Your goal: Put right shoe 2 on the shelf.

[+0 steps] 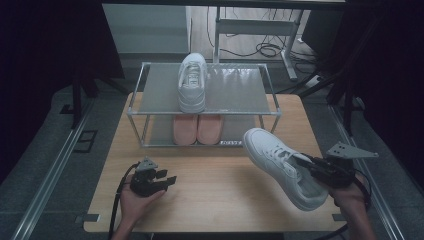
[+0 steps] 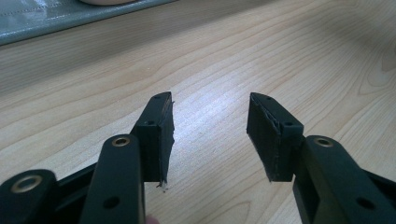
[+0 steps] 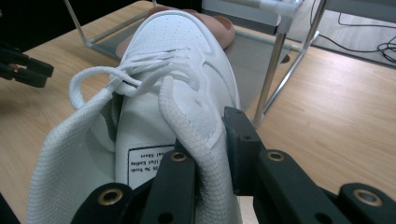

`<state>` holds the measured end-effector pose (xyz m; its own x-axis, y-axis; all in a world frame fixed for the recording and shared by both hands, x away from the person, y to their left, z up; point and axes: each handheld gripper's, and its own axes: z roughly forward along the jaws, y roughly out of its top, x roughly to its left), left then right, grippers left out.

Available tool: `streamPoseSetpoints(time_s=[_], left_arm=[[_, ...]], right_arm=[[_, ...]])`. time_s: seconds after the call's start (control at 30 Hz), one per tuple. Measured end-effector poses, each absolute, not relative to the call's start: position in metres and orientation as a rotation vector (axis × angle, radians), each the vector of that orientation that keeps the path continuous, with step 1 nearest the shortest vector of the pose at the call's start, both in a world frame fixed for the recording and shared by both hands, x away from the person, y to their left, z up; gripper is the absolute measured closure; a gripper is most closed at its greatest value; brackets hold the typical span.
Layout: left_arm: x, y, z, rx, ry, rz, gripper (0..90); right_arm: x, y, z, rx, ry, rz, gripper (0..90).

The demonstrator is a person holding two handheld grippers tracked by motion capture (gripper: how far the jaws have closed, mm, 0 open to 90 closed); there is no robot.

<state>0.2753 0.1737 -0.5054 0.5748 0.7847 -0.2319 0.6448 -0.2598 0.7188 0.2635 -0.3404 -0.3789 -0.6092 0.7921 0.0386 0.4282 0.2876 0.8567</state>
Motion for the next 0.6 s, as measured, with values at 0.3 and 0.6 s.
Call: streamPoseSetpoints(time_s=[0.3,0.6], left_arm=[[0.276,0.173,-0.506,1.987,1.147,0.217,51.4],[0.276,0.173,-0.506,1.993,1.144,0.211,51.4]], right_arm=[[0.266,-0.332,-0.372,1.073,2.167,1.279,81.5],[0.274,-0.315,-0.346,1.018,2.154,1.325,81.6]])
